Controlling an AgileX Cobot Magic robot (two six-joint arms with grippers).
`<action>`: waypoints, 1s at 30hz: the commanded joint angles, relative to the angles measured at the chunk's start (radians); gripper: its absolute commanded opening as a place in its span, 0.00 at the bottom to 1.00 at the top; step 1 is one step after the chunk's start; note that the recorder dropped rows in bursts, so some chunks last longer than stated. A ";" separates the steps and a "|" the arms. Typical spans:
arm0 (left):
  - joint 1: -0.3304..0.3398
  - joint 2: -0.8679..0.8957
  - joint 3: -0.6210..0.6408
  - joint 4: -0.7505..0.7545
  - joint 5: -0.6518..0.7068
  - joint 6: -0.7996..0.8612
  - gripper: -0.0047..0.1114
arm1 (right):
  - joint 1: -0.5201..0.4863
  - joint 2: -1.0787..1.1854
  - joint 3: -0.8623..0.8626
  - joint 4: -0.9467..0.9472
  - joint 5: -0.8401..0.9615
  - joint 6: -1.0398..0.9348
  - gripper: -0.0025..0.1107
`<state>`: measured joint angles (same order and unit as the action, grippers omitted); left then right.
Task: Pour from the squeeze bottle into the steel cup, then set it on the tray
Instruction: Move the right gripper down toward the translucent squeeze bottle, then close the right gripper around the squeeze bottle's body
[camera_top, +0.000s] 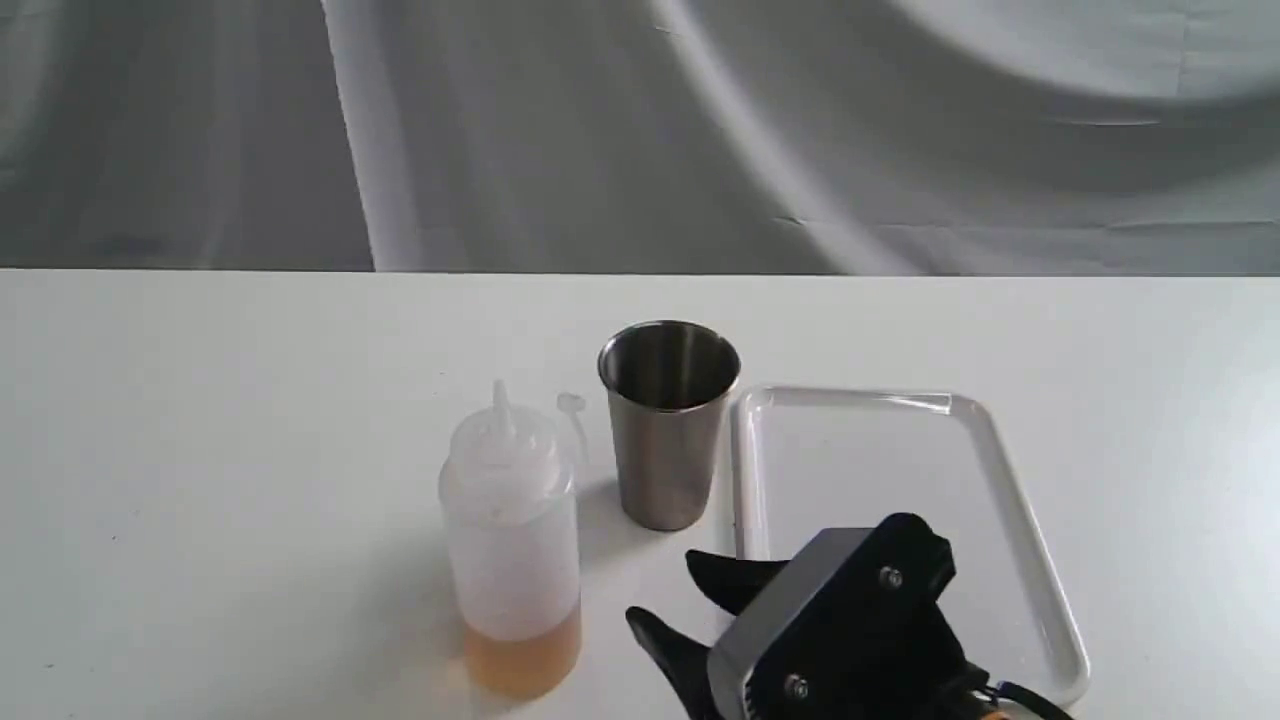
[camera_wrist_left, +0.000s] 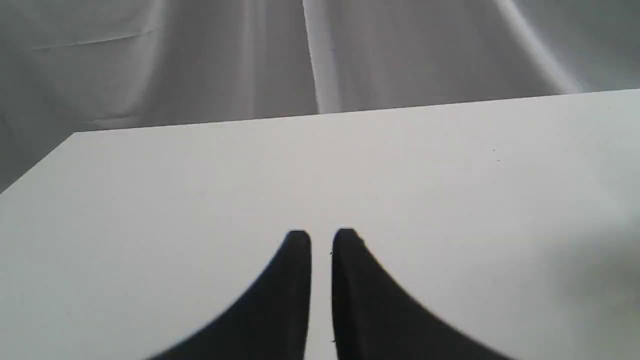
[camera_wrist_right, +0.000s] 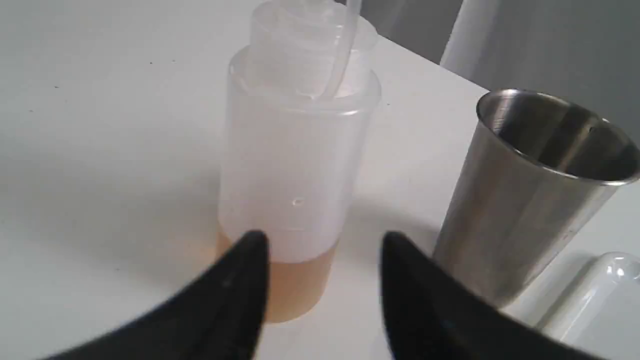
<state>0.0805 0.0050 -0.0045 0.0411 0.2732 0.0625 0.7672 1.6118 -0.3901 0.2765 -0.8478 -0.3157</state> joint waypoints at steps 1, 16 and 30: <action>0.002 -0.005 0.004 0.002 -0.011 -0.002 0.11 | 0.000 0.001 0.005 -0.018 -0.038 -0.020 0.67; 0.002 -0.005 0.004 0.002 -0.011 -0.002 0.11 | 0.000 0.001 0.005 -0.097 -0.054 -0.054 0.95; 0.002 -0.005 0.004 0.002 -0.011 -0.002 0.11 | -0.002 0.083 -0.082 -0.090 -0.038 -0.025 0.95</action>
<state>0.0805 0.0050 -0.0045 0.0411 0.2732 0.0625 0.7672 1.6701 -0.4591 0.1887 -0.8877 -0.3475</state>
